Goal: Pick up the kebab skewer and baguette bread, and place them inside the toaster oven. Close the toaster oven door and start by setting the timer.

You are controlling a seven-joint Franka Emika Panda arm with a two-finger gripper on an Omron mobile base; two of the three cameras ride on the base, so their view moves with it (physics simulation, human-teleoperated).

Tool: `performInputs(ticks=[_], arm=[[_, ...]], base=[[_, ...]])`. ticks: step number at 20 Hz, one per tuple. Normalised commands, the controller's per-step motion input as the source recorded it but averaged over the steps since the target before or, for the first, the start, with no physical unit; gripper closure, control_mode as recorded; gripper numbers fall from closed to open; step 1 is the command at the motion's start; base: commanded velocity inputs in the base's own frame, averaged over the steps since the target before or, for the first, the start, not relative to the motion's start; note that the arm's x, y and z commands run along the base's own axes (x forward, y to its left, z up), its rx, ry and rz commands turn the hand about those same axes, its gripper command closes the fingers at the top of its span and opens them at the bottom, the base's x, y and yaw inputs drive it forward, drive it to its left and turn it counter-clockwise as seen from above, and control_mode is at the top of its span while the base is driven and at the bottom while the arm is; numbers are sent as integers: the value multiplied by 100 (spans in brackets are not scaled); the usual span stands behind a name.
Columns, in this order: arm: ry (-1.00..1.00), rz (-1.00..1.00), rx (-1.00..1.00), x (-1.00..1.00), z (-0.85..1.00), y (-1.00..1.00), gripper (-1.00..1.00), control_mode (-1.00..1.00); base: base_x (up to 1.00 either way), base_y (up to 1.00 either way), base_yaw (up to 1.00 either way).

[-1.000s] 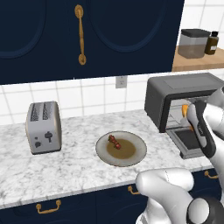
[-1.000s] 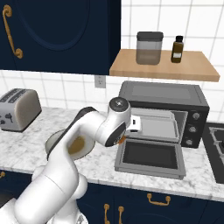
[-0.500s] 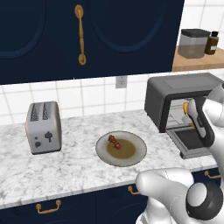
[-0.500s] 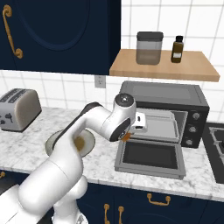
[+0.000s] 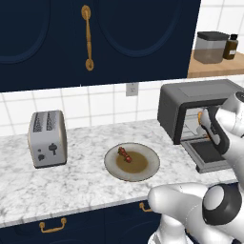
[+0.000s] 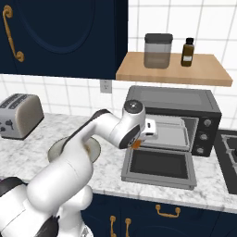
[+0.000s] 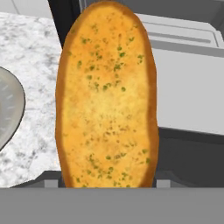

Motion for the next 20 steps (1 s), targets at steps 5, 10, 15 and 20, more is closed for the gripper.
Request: performInputs(ticks=[5, 10, 15, 20], arm=[[0, 0, -1, 21, 0, -19, 100, -100], [0, 0, -1, 6, -2, -13, 100, -100], [1, 0, -4, 1, -3, -15, 100, -100], [3, 0, 0, 7, -10, -1, 100, -100]], base=[[0, 0, 0], [0, 0, 0], [0, 0, 0], [0, 0, 0]])
